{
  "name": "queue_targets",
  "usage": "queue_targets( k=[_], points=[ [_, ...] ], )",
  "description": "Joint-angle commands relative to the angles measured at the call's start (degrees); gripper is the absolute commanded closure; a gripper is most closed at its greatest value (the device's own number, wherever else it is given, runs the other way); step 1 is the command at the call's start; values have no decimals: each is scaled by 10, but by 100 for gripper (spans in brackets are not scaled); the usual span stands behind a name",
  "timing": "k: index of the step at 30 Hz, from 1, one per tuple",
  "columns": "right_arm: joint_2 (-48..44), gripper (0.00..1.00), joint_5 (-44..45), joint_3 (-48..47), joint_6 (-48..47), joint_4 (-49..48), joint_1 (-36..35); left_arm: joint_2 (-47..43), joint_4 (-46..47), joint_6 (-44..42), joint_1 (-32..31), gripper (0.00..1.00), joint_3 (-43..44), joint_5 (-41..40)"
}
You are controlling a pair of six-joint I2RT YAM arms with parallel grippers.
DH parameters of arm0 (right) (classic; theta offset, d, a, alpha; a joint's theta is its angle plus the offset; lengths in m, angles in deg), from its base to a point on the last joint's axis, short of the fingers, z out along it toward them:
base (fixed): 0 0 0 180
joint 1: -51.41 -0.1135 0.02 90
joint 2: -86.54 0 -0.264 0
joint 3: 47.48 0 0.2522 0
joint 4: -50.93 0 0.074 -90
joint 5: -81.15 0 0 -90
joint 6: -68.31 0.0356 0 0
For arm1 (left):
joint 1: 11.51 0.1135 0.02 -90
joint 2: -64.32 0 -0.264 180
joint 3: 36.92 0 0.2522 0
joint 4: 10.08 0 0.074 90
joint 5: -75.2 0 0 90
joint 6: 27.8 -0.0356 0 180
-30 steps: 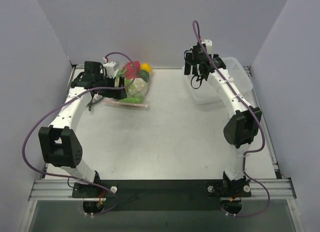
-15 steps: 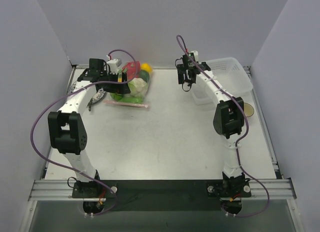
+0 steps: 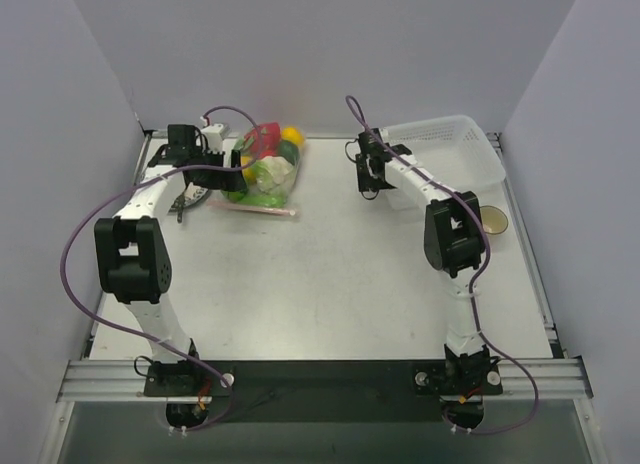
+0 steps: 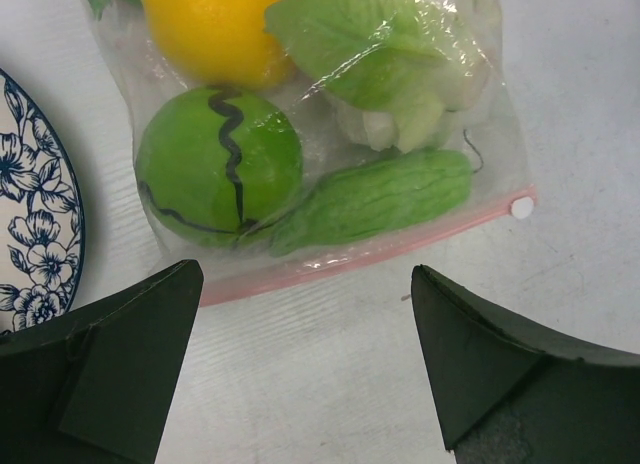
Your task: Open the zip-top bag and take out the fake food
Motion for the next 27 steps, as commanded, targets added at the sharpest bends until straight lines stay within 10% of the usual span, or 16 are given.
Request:
queue_targets(
  k=[1, 7, 27],
  points=[
    [-39, 57, -5, 47, 19, 5, -22, 1, 54, -25, -1, 3, -24, -26],
    [-113, 86, 3, 132, 38, 1, -73, -8, 85, -53, -1, 3, -80, -50],
    [-328, 82, -90, 403, 76, -4, -303, -31, 125, -67, 37, 3, -125, -61]
  ],
)
